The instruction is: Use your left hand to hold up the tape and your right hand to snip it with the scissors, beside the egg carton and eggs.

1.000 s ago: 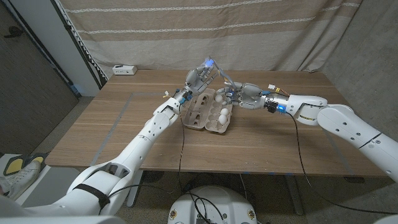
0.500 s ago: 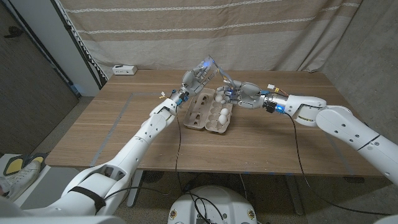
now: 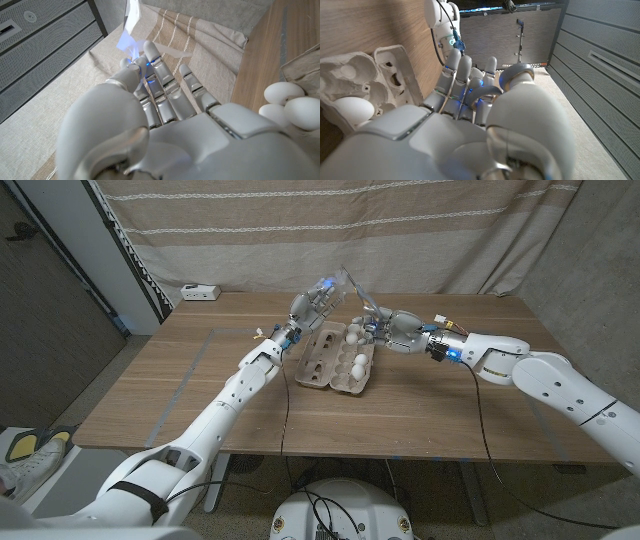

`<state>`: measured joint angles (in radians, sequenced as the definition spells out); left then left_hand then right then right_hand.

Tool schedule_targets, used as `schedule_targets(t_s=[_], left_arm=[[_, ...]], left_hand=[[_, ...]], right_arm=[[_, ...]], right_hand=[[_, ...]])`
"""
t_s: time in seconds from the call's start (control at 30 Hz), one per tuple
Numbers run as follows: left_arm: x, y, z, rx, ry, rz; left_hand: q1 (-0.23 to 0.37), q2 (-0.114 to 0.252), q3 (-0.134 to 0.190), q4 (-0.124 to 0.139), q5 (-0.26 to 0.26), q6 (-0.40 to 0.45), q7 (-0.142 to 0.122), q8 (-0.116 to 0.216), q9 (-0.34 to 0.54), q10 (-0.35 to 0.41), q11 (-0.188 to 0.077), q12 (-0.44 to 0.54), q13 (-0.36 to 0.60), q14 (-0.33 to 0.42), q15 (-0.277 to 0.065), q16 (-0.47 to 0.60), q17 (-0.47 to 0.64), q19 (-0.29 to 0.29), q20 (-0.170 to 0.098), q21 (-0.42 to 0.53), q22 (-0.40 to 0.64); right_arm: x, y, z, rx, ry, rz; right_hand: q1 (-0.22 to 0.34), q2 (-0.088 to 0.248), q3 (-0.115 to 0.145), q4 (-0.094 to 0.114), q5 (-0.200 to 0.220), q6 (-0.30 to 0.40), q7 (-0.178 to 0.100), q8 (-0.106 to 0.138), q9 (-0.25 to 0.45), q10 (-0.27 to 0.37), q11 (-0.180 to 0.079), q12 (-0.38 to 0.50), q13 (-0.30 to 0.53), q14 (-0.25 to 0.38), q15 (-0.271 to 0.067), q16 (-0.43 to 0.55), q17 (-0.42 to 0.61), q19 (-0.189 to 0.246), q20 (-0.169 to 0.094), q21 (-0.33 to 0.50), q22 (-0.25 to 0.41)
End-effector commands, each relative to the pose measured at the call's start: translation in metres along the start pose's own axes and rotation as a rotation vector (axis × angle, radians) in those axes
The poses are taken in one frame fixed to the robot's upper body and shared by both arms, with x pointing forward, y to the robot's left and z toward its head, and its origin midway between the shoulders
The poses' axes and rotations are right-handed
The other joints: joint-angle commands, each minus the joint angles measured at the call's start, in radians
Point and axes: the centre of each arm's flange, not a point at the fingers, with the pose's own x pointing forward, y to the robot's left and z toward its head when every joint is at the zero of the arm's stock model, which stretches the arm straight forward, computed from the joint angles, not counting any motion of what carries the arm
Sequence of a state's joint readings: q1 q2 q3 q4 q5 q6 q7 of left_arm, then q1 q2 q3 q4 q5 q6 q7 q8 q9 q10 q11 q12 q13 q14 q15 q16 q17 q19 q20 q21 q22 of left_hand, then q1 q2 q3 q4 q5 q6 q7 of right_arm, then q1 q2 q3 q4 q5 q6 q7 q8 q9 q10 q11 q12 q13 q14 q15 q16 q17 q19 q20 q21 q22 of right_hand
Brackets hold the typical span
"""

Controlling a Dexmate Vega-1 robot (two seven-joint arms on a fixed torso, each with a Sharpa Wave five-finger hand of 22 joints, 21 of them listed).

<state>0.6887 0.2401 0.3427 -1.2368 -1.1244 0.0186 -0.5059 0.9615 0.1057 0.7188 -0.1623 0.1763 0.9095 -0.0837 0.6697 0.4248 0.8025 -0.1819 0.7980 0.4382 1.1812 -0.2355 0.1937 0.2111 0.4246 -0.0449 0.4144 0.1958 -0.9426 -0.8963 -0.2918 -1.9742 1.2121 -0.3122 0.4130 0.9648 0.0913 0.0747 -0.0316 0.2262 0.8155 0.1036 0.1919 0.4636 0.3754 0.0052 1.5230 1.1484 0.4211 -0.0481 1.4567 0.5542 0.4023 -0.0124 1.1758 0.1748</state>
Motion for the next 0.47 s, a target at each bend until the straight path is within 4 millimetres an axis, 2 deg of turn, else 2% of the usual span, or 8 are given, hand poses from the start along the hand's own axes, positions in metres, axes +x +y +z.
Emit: schedule_targets(t_s=[0.03, 0.47], left_arm=[[-0.0047, 0.0051, 0.005, 0.013, -0.016, 0.023], [0.0016, 0.0109, 0.0036, 0.008, -0.007, 0.021]], left_hand=[[0.01, 0.004, 0.006, 0.0, 0.006, 0.009, 0.004, 0.008, 0.003, 0.031, -0.023, 0.091, 0.348, -0.002, 0.0, 0.003, 0.003, -0.006, -0.139, 0.006, 0.0], [0.01, 0.003, 0.007, -0.001, 0.006, 0.009, 0.005, 0.01, 0.0, 0.029, -0.023, 0.089, 0.343, -0.003, 0.0, 0.003, 0.003, -0.007, -0.139, 0.007, 0.0]], right_arm=[[-0.0038, -0.0058, 0.0034, 0.001, -0.009, -0.021], [-0.0005, -0.0121, 0.0037, 0.007, -0.011, -0.016]], right_hand=[[-0.001, 0.009, -0.002, -0.006, 0.005, -0.03, 0.026, 0.007, -0.001, 0.033, -0.039, 0.001, -0.001, 0.002, -0.141, -0.004, 0.006, 0.005, 0.0, -0.005, 0.002], [-0.001, 0.013, -0.01, -0.015, 0.007, -0.029, 0.026, 0.009, -0.011, 0.035, -0.038, 0.005, 0.001, 0.004, -0.141, -0.004, 0.006, 0.02, -0.002, -0.009, 0.003]])
